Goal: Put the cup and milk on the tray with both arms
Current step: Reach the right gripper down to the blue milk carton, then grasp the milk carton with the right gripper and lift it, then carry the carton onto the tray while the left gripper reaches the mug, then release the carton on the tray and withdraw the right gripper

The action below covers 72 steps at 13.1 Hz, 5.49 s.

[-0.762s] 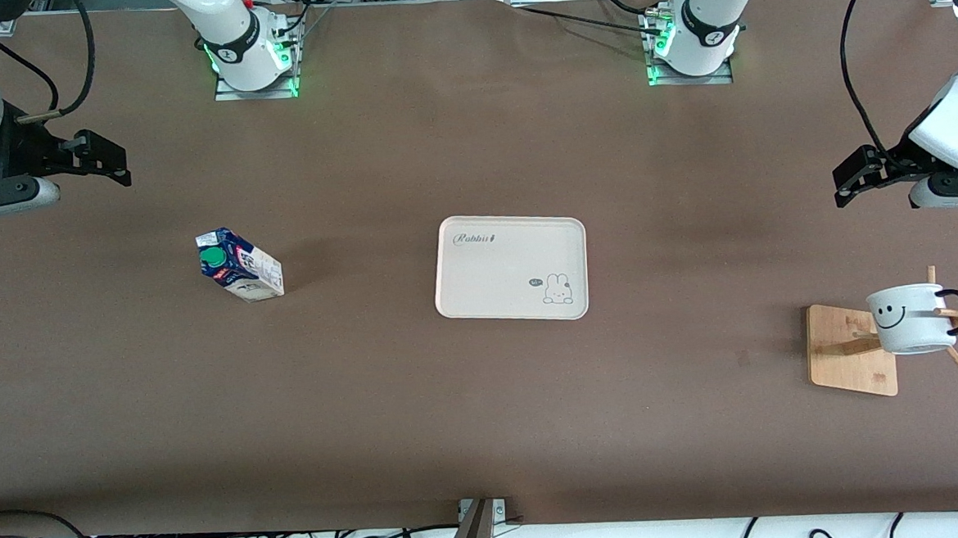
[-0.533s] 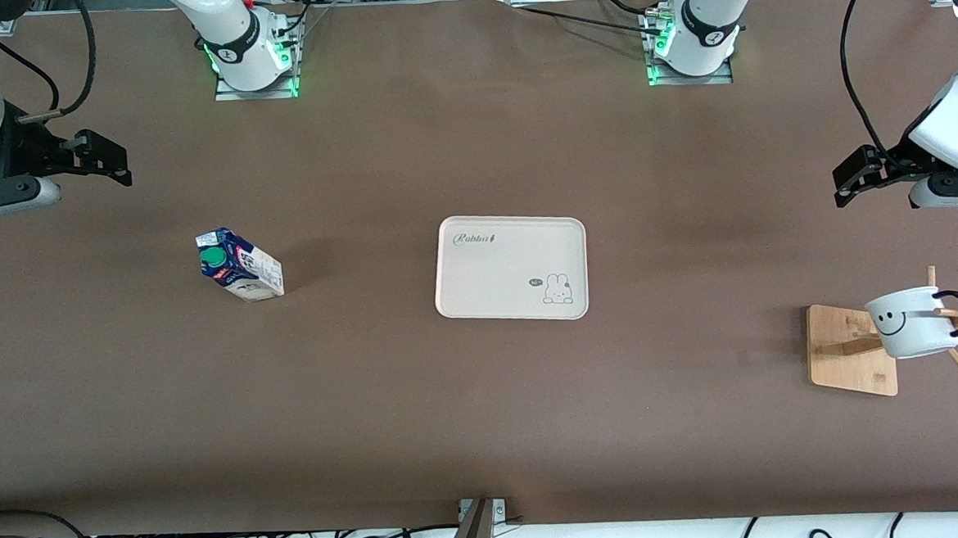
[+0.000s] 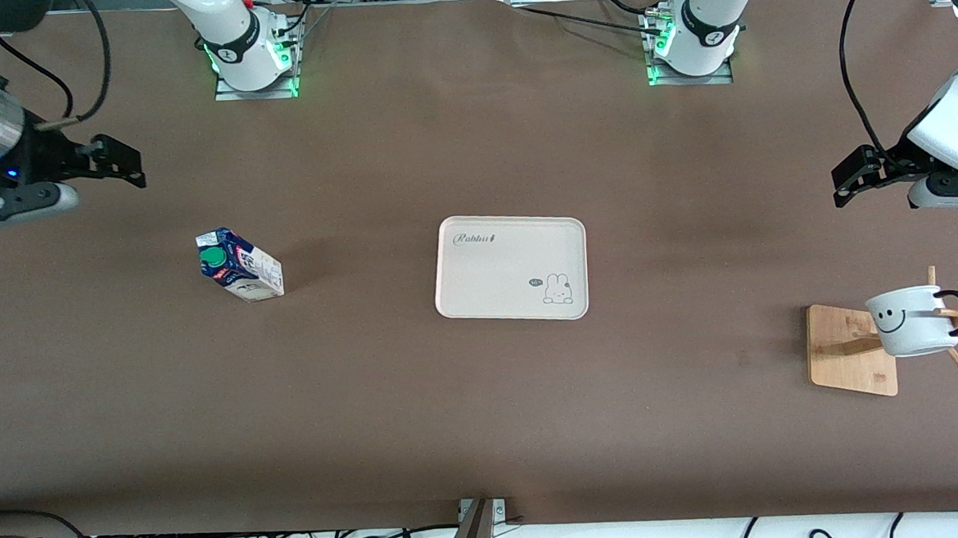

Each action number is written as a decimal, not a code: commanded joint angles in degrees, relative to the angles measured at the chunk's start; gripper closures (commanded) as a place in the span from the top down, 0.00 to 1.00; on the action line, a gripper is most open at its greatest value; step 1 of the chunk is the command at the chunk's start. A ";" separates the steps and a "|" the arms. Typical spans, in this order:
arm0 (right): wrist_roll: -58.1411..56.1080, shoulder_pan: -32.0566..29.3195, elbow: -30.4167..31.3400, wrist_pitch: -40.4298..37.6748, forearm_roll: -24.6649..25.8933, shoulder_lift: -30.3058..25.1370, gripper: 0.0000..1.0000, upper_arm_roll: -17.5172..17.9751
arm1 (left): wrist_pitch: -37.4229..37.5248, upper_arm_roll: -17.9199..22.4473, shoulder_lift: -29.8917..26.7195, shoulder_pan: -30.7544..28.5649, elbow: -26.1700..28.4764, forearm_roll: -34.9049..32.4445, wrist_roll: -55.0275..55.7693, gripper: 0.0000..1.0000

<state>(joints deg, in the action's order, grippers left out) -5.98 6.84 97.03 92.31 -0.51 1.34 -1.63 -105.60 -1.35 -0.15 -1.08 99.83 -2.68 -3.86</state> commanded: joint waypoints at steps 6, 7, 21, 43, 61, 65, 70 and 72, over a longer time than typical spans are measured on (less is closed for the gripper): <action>1.50 1.87 21.80 29.23 -0.89 2.78 1.00 -0.13 | 1.45 0.12 0.85 -0.07 -2.01 3.72 -0.71 1.00; 1.50 1.87 22.06 30.20 -0.89 3.66 1.00 -0.13 | 1.45 0.12 0.94 -0.24 -2.09 4.78 -0.54 1.00; 4.22 2.74 25.68 37.17 -0.89 5.69 0.15 0.57 | 5.93 0.21 10.13 -0.85 -11.56 6.28 4.12 1.00; 47.03 37.02 -15.91 32.05 -6.35 35.22 0.18 0.49 | -43.88 -0.23 -6.37 -6.73 31.21 -4.18 21.71 1.00; 35.73 34.04 -16.34 9.06 -9.06 17.22 1.00 -13.46 | -54.27 -0.50 10.60 -9.56 19.44 23.33 7.55 0.66; 28.92 33.59 -12.66 2.63 -9.60 11.60 1.00 -19.19 | -54.27 -0.58 12.17 -9.47 17.43 23.16 7.46 0.51; 17.68 28.16 -10.28 -2.39 -6.88 7.72 1.00 -20.00 | -54.18 -0.67 12.54 -9.47 16.63 23.51 7.98 0.22; 15.49 20.38 -7.31 -2.66 -5.91 4.31 1.00 -14.15 | -54.18 -0.67 12.45 -9.47 16.63 23.51 8.08 0.11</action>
<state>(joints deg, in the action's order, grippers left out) 11.77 33.93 85.69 90.02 -7.77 9.97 -21.75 -159.88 -2.26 11.59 -10.42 117.64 19.12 5.44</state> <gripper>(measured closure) 0.000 0.868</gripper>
